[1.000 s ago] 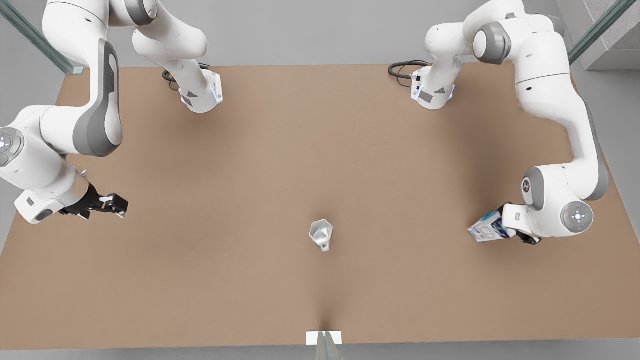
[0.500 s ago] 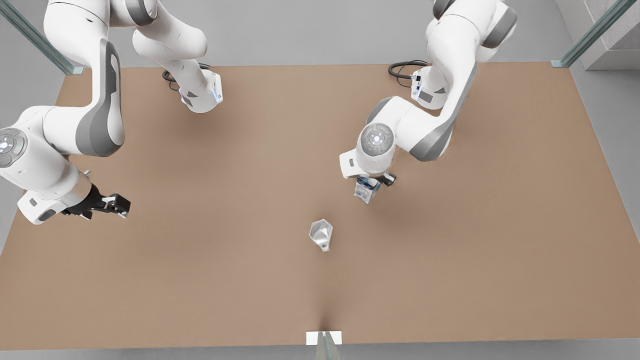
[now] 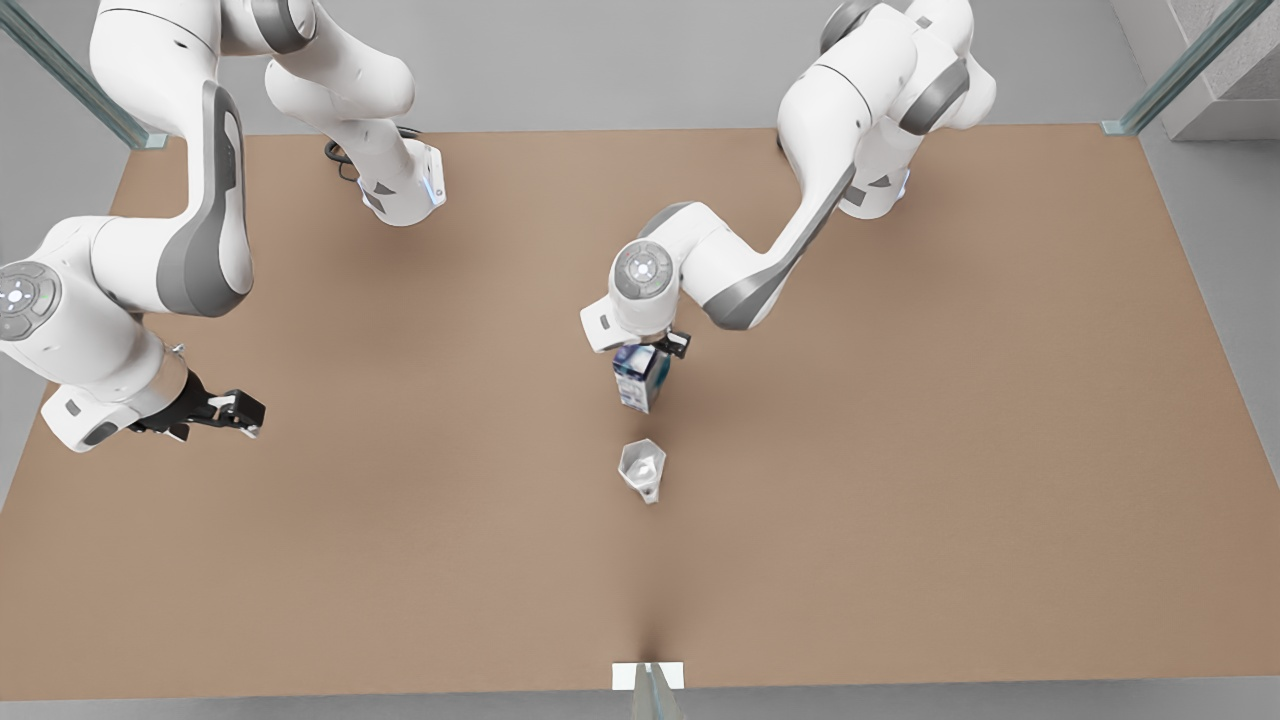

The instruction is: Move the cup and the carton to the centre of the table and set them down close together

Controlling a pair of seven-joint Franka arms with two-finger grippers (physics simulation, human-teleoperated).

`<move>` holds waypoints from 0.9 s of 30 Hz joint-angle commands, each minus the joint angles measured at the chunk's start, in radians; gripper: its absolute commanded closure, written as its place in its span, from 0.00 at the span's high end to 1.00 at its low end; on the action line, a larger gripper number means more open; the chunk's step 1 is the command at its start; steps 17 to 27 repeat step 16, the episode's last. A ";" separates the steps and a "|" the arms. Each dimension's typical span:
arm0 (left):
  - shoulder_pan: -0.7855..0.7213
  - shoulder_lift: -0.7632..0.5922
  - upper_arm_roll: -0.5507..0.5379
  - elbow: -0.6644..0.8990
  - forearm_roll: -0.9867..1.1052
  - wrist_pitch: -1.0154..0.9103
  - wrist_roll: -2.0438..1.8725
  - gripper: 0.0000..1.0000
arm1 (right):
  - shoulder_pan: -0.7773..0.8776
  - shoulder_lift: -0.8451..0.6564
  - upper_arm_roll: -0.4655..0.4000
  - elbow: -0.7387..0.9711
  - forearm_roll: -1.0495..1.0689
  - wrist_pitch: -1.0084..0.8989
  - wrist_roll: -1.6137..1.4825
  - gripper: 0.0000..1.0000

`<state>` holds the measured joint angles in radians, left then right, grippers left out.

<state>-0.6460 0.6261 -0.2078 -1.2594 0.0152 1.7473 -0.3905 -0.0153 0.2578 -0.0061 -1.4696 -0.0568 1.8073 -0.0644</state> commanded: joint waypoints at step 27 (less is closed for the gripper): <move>0.352 -0.447 0.289 -0.031 0.048 -0.289 0.486 1.00 | -0.025 -0.020 -0.006 0.104 0.005 -0.155 0.003 1.00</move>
